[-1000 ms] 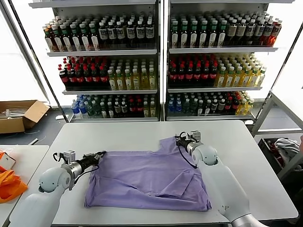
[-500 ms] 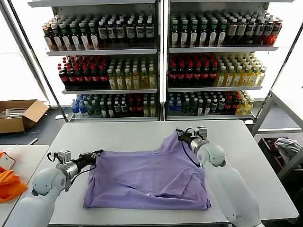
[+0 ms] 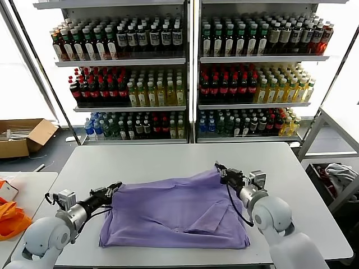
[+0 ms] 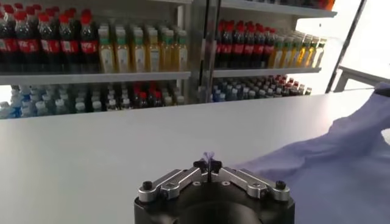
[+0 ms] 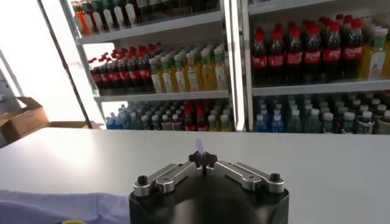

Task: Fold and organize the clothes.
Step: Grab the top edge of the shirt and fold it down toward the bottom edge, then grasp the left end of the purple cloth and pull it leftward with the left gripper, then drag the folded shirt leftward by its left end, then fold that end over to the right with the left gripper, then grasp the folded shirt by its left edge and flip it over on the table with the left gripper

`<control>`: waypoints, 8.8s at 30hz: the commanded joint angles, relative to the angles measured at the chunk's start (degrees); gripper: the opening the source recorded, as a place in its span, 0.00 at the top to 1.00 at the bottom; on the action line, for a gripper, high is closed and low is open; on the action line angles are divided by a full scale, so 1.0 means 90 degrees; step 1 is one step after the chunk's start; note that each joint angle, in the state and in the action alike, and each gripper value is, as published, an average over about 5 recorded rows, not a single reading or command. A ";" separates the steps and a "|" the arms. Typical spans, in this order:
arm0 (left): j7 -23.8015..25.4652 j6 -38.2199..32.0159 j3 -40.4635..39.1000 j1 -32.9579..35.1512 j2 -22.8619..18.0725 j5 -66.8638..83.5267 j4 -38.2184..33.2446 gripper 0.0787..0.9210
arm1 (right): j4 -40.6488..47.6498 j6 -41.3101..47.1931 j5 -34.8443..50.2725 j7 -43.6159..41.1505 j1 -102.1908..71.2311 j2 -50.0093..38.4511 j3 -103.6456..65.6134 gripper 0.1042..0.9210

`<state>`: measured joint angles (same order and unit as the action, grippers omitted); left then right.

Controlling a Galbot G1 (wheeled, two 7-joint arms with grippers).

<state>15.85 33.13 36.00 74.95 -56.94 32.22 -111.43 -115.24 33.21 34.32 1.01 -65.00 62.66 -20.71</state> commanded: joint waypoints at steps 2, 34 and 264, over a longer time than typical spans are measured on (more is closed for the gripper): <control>0.0091 -0.0010 0.0585 0.1440 -0.0059 -0.0228 -0.1006 0.99 | -0.1387 -0.0006 -0.0172 -0.0058 -0.1926 -0.0328 -0.0825 1.00; 0.0288 -0.0018 0.1038 0.1857 -0.0359 -0.0870 -0.0964 0.75 | -0.1610 -0.0709 -0.1528 -0.0444 -0.3749 0.0240 -0.1149 0.81; -0.3940 -0.0713 -0.5270 -0.1006 -0.1649 -0.0380 0.0404 0.96 | -0.1693 -0.2992 -0.0817 -0.0453 -0.4559 0.1225 -0.2860 0.12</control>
<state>-11.39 29.23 22.19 76.85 -59.13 37.85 -117.70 -129.84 6.04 27.21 -3.10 -105.11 73.39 -45.51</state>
